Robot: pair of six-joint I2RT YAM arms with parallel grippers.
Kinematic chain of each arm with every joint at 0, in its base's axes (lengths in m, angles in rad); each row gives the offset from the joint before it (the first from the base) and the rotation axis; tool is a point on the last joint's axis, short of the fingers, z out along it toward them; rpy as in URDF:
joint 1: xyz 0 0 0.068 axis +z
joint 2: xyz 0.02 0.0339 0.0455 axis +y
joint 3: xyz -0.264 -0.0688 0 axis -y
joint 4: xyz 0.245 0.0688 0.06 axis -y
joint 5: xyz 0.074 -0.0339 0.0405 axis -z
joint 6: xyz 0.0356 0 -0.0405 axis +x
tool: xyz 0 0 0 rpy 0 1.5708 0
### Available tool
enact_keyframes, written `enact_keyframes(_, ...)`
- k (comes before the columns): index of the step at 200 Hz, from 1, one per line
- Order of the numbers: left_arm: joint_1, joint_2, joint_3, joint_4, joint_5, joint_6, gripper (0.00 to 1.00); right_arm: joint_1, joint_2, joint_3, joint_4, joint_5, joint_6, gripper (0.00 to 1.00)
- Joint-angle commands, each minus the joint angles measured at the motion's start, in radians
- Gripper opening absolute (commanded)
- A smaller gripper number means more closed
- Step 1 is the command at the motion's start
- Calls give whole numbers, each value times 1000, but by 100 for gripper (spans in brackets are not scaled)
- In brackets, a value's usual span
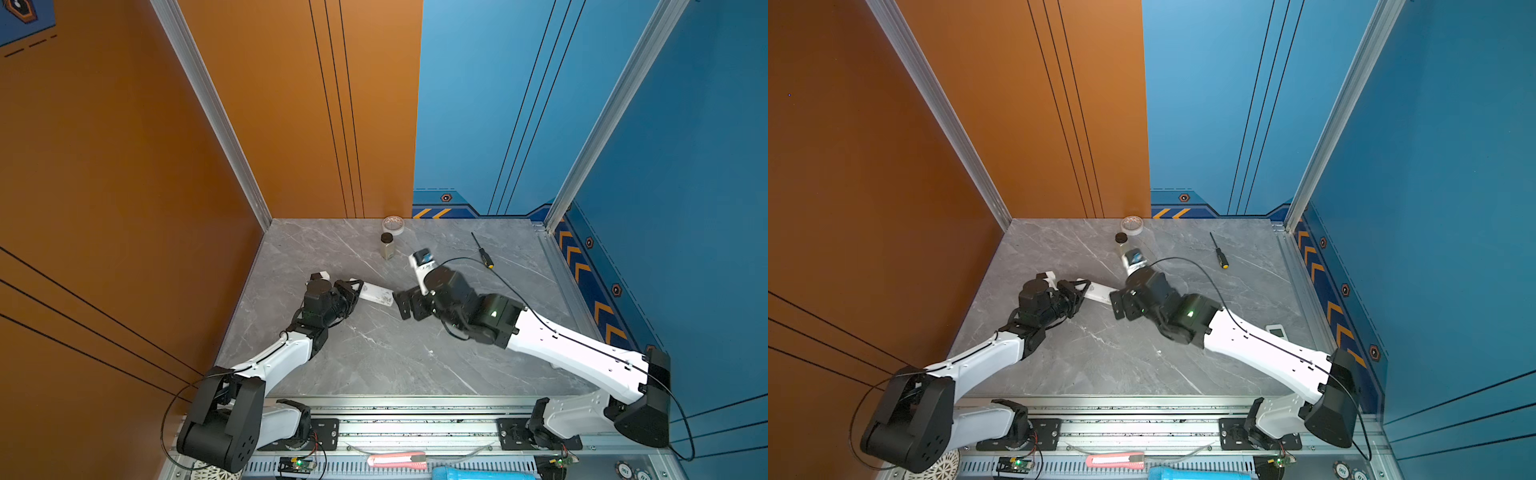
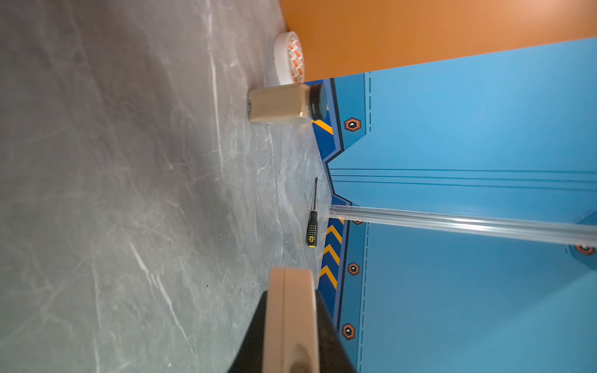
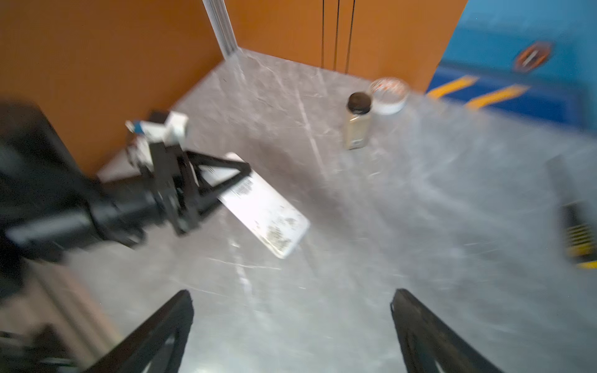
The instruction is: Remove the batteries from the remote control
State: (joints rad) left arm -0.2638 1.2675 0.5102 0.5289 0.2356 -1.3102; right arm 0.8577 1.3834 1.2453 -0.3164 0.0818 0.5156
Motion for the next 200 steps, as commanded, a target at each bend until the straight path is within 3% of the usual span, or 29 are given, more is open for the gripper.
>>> enact_keyframes(1,-2,12,-2,148,10,158,0,-150,102,-103,276,-529,419,87)
enact_keyframes(18,1,29,-4,154,21,179,0,-200,182,-87,284,-586,438,81)
enact_keyframes(34,-2,56,-5,180,33,180,0,-212,252,-160,533,-635,614,72)
enact_keyframes(58,-6,87,-7,220,31,170,0,-201,330,-214,766,-663,744,60)
enact_keyframes(117,-16,126,18,247,42,161,0,-168,397,-247,840,-652,775,57)
enact_keyframes(133,-15,125,17,249,39,162,0,-166,420,-234,832,-649,779,46)
enact_keyframes(200,-18,157,19,305,65,143,0,-164,450,-221,813,-622,767,47)
